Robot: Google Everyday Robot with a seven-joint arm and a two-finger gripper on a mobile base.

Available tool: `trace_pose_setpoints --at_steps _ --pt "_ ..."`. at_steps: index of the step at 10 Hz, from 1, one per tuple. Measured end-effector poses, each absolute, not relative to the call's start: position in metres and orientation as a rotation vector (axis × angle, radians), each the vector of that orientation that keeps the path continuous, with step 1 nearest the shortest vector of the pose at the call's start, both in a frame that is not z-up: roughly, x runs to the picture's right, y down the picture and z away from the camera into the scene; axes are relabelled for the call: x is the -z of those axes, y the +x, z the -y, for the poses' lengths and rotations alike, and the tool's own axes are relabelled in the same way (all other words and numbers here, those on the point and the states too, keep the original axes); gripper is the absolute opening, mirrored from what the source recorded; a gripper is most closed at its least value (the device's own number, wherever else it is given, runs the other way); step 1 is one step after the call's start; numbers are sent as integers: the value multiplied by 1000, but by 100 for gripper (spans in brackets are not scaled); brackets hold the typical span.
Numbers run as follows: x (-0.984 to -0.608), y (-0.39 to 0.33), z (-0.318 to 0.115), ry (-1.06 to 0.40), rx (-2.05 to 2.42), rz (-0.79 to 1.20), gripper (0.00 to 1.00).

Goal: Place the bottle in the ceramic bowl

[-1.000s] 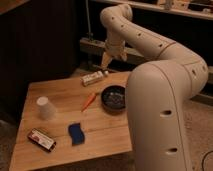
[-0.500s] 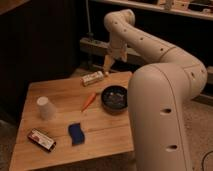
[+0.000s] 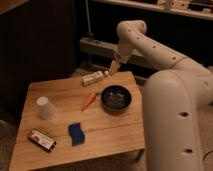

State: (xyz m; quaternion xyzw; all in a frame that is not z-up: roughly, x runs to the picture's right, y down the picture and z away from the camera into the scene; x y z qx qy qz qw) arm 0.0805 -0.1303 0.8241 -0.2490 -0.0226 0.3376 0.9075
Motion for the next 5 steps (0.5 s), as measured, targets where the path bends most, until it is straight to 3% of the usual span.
trace_pose_setpoints --at_steps 5 --pt "-816 73 121 -412 -479 263 78"
